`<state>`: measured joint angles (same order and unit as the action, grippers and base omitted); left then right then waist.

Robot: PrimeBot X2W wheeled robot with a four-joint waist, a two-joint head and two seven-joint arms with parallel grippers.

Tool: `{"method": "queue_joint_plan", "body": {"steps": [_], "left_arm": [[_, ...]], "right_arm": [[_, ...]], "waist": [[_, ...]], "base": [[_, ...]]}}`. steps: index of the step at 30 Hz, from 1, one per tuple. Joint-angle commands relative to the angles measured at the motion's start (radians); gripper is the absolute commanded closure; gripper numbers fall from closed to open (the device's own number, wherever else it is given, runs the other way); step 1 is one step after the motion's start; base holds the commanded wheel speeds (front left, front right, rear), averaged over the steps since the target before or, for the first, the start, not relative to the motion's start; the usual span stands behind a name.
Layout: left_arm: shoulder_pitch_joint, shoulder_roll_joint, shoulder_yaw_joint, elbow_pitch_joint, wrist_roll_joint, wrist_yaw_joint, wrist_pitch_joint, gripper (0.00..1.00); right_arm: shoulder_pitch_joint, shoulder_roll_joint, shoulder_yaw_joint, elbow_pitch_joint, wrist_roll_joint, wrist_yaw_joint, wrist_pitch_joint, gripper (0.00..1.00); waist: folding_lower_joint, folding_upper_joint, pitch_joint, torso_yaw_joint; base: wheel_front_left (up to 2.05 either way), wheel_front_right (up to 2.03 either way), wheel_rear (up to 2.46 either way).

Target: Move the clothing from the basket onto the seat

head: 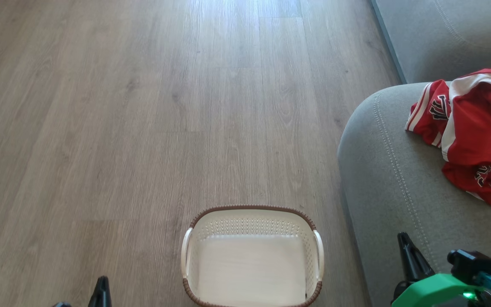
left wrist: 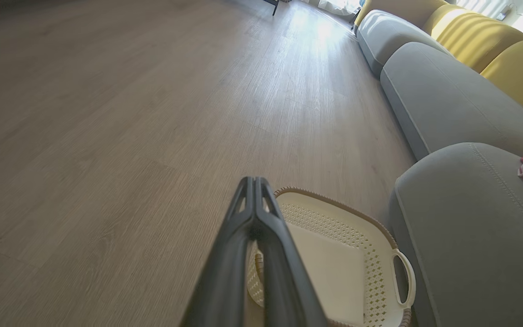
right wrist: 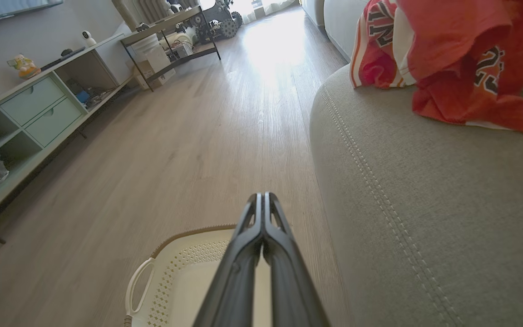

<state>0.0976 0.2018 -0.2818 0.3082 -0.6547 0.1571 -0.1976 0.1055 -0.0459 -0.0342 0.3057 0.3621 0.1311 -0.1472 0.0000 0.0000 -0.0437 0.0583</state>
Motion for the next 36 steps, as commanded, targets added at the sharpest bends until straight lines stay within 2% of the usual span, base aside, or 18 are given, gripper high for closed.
{"method": "queue_joint_plan", "body": {"steps": [1,36], "left_arm": [[-0.045,0.006,0.030,-0.033,-0.028,-0.009,0.006,1.00],[-0.095,-0.045,0.148,-0.072,-0.327,-0.071,0.104,1.00]], "right_arm": [[-0.058,-0.001,-0.007,-0.036,0.039,0.000,0.008,1.00],[-0.116,-0.005,-0.029,-0.038,0.430,0.000,0.087,1.00]], "waist": [[0.0000,0.0000,0.001,-0.001],[0.0000,0.0000,0.014,-0.020]], "base": [[0.00,0.00,0.00],[0.00,0.00,0.00]]}}
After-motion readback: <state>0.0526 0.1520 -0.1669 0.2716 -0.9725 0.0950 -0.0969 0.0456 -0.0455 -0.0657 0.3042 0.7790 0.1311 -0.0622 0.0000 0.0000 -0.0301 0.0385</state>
